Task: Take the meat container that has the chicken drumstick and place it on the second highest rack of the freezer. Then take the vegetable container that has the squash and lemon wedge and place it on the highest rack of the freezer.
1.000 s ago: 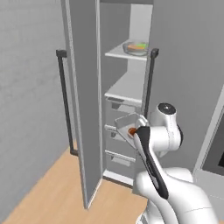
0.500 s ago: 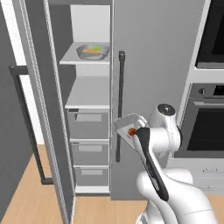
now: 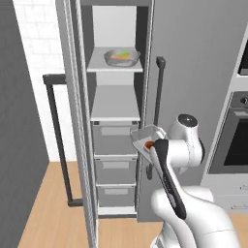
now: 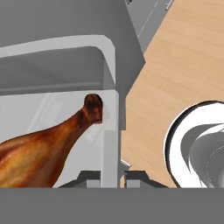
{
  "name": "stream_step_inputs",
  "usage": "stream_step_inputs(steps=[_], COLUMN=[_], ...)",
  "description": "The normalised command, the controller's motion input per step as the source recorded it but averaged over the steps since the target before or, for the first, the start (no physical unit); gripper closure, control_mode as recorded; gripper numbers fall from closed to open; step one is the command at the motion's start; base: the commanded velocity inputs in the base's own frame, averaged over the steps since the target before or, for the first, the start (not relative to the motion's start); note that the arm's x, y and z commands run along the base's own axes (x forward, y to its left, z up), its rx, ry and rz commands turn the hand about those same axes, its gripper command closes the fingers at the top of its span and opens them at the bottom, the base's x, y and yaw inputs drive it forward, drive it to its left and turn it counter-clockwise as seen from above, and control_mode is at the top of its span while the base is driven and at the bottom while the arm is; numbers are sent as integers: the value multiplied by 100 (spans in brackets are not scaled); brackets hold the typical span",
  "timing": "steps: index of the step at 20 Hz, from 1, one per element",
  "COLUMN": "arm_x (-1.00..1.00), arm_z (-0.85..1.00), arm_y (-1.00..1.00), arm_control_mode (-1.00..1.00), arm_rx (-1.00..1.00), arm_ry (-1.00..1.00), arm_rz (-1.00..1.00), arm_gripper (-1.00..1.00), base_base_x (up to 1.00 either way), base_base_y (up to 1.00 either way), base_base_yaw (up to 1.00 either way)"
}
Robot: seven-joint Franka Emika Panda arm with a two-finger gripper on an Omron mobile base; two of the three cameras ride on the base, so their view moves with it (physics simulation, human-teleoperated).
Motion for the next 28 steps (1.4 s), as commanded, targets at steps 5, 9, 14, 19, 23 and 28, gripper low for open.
stream_step_inputs(steps=[5,9,14,19,23,28], arm_x=[0,0,0,0,0,0], arm_z=[0,0,0,0,0,0], arm_y=[0,0,0,0,0,0], arm_control_mode=[100,100,100,100,100,100], arm_rx=[0,0,0,0,0,0], arm_ry=[0,0,0,0,0,0], arm_rz=[0,0,0,0,0,0], arm_gripper=[100,100,100,100,100,100], base_base_x=[57,79,63,21,9,24], base_base_y=[50,31,5,59,19,-6], base_base_yaw=[-2,-10,-9,-5,0,-1])
